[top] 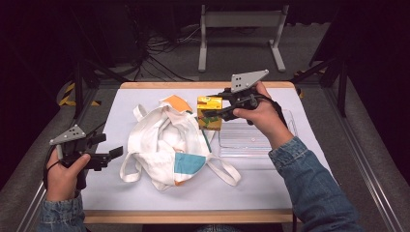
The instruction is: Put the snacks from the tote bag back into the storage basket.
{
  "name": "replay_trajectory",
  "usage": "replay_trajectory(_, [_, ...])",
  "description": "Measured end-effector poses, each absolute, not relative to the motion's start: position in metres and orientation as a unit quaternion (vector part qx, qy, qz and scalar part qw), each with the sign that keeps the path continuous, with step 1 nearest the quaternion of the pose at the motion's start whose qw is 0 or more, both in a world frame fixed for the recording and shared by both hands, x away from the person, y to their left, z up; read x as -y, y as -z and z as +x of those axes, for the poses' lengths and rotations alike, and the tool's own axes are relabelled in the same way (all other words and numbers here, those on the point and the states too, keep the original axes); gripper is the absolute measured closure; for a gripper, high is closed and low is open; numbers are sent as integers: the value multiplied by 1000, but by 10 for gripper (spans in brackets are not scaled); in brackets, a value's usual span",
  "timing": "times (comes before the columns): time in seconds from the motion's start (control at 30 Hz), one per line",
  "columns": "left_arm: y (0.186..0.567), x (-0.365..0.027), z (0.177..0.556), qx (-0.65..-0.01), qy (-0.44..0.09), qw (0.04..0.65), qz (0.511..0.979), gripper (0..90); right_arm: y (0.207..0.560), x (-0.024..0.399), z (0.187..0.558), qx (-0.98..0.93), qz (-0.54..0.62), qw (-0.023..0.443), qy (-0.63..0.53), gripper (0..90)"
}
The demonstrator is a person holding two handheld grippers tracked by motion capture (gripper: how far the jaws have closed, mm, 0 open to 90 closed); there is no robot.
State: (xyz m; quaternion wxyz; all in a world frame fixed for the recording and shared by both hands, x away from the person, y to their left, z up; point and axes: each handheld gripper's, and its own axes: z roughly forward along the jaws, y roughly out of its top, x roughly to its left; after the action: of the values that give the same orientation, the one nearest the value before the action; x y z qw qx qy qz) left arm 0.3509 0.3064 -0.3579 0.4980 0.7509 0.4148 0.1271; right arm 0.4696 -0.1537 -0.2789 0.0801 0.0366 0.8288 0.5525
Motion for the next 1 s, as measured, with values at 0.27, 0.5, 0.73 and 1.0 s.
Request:
replay_trajectory(0.27, [359, -306, 351, -413, -122, 495, 755, 50, 280, 172, 468, -832, 41, 84, -547, 515])
replay_trajectory(0.5, [359, -307, 350, -414, -122, 493, 755, 47, 280, 186, 467, -832, 46, 89, -546, 515])
replay_trajectory(0.73, [359, -307, 350, -414, -121, 493, 756, 45, 284, 196, 467, -832, 56, 95, -544, 515])
replay_trajectory(1.0, [360, -305, 351, -413, -121, 490, 758, 43, 291, 210, 468, -832, 73, 101, -540, 515])
